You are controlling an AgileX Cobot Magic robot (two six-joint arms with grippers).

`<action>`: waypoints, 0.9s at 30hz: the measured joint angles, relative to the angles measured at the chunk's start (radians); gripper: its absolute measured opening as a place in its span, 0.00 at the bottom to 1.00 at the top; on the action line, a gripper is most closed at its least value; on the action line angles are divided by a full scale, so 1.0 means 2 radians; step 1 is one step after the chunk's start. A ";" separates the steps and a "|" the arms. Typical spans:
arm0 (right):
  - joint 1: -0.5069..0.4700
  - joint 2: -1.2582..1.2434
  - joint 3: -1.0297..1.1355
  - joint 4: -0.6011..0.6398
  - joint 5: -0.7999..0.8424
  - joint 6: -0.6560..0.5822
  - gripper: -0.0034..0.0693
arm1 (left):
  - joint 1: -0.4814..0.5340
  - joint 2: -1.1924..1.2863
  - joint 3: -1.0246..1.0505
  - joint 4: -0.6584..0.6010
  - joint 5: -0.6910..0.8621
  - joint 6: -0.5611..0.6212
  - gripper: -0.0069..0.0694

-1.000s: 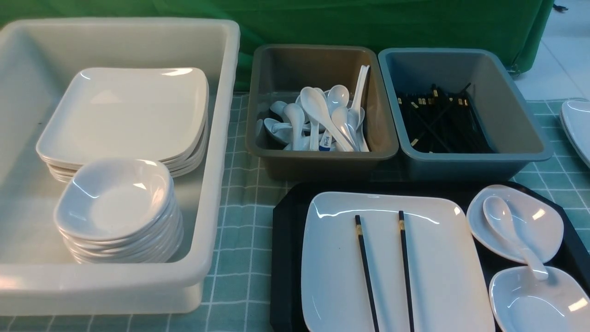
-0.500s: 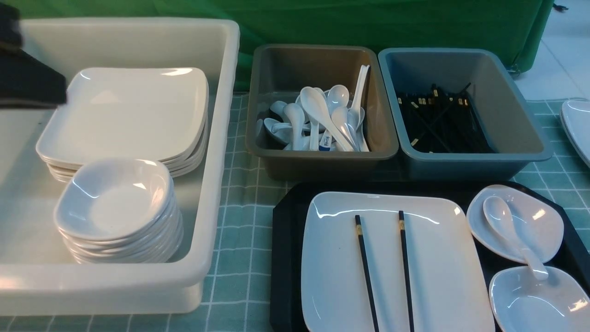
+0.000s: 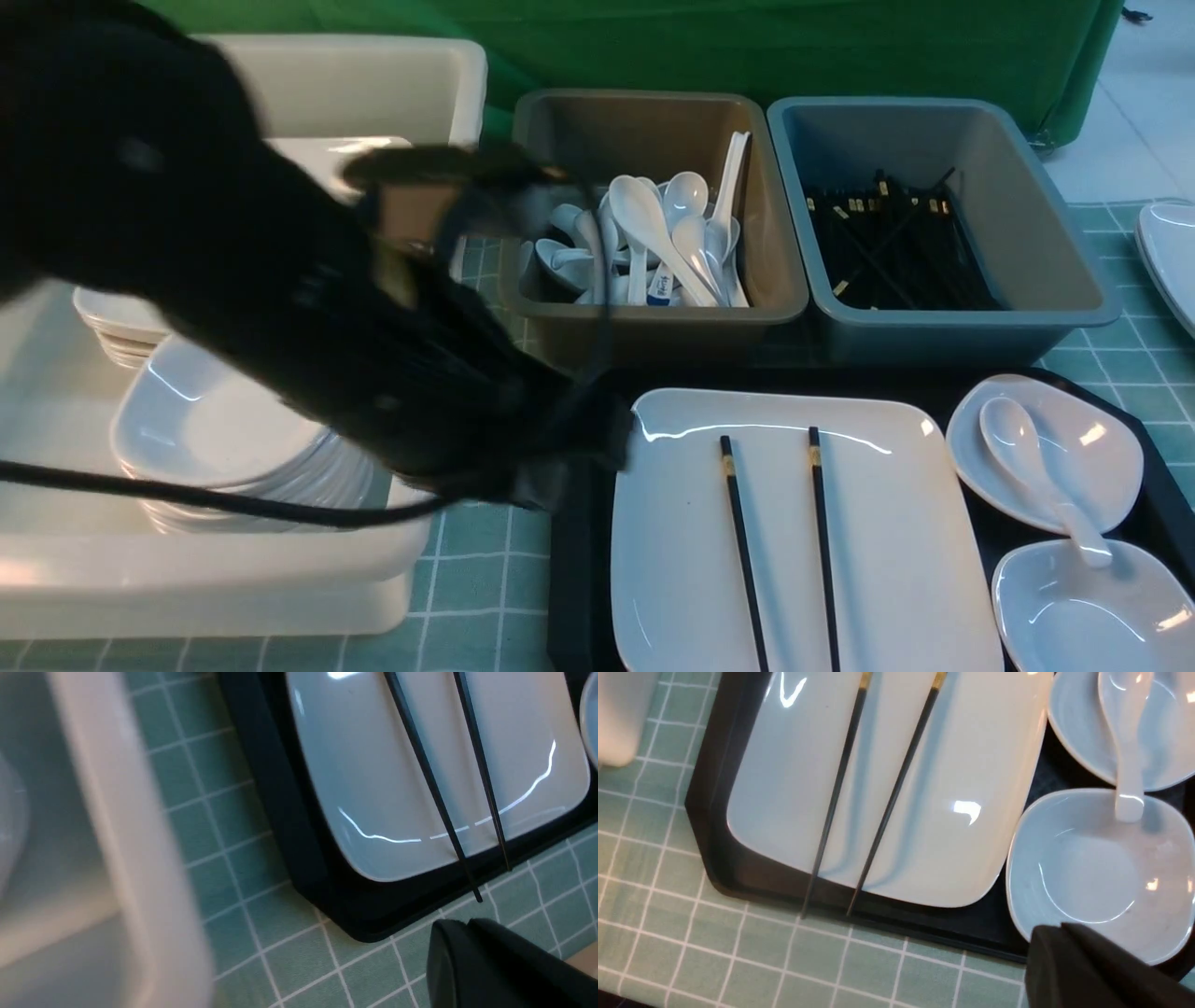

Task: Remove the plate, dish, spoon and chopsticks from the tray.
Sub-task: Use the right arm to grab a pair of chopsticks from the plate

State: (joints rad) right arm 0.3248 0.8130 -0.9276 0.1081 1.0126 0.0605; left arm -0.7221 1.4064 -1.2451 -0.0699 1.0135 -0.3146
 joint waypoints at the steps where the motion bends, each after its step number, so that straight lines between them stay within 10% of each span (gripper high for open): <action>1: 0.000 0.000 0.000 -0.006 0.002 0.000 0.07 | -0.025 0.033 -0.016 0.001 -0.006 -0.004 0.09; 16: 0.000 0.027 -0.002 -0.042 0.020 0.007 0.24 | -0.046 0.157 -0.149 0.047 0.043 0.000 0.16; 27: 0.066 0.256 -0.012 0.028 -0.111 -0.023 0.94 | 0.082 0.034 -0.120 0.062 0.073 0.000 0.16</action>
State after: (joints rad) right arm 0.4576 1.3260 -0.9524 0.1638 0.7908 0.0139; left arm -0.5577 1.4746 -1.4857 0.0539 1.1599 -0.3138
